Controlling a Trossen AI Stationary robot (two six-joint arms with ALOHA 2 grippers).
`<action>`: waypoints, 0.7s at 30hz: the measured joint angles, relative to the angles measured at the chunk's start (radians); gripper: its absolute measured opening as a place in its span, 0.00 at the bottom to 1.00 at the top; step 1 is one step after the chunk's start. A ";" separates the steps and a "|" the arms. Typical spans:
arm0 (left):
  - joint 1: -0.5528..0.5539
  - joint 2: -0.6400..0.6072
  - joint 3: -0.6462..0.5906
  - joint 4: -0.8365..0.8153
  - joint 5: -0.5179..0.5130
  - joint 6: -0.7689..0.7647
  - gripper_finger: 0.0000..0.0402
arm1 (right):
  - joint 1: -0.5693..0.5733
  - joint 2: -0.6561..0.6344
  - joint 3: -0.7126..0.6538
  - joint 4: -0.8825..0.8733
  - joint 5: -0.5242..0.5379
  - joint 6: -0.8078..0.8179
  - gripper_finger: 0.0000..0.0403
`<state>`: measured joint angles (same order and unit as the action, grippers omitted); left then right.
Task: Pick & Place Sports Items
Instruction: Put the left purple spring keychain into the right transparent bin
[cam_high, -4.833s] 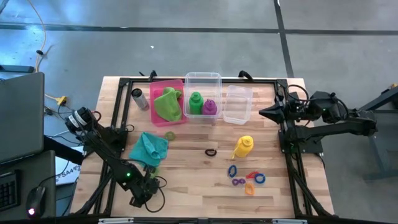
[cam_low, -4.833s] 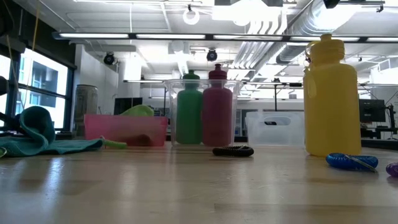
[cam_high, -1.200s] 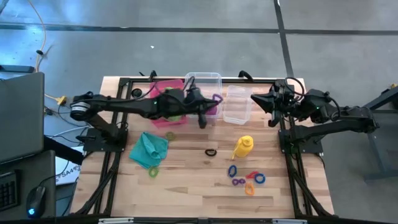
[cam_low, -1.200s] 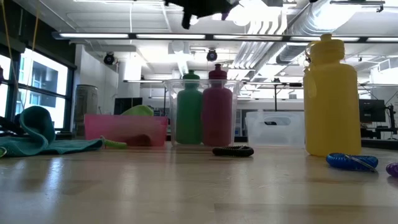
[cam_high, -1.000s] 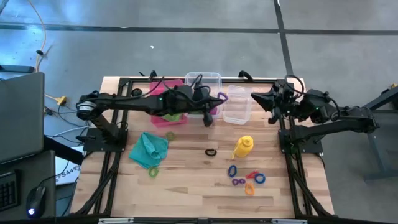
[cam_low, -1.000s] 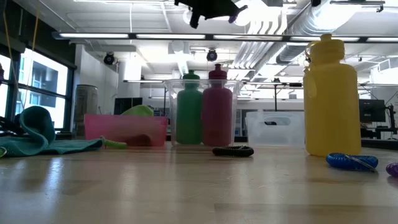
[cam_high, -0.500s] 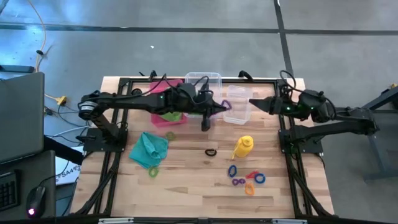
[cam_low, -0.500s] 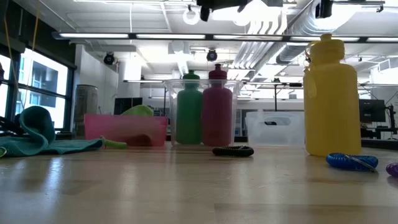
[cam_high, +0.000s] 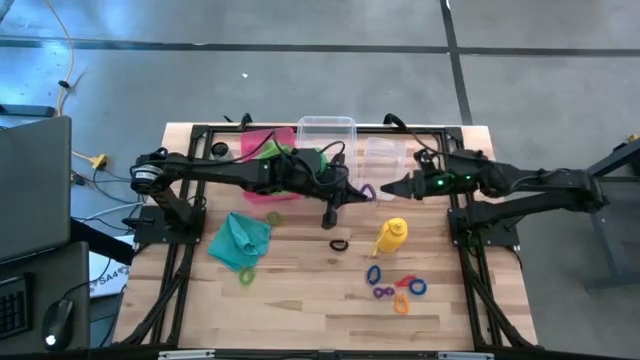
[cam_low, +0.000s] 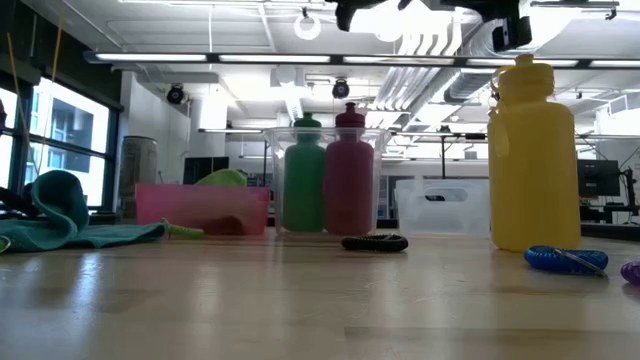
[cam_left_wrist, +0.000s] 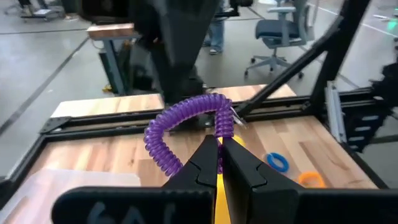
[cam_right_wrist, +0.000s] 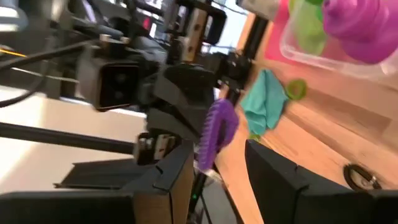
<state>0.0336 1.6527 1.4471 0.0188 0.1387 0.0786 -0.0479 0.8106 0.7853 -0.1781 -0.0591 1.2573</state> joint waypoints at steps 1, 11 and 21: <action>-0.001 0.000 0.000 0.001 0.008 -0.002 0.01 | 0.000 0.011 0.000 0.001 -0.003 0.004 0.34; -0.007 0.001 0.000 -0.006 0.006 -0.007 0.01 | 0.000 0.061 0.000 0.082 -0.048 0.035 0.34; -0.007 0.031 0.000 0.000 -0.013 -0.027 0.01 | 0.024 0.061 0.000 0.092 -0.030 0.051 0.34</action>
<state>0.0269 1.6833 1.4471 0.0183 0.1257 0.0520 -0.0243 0.8719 0.7853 -0.0860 -0.0888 1.3083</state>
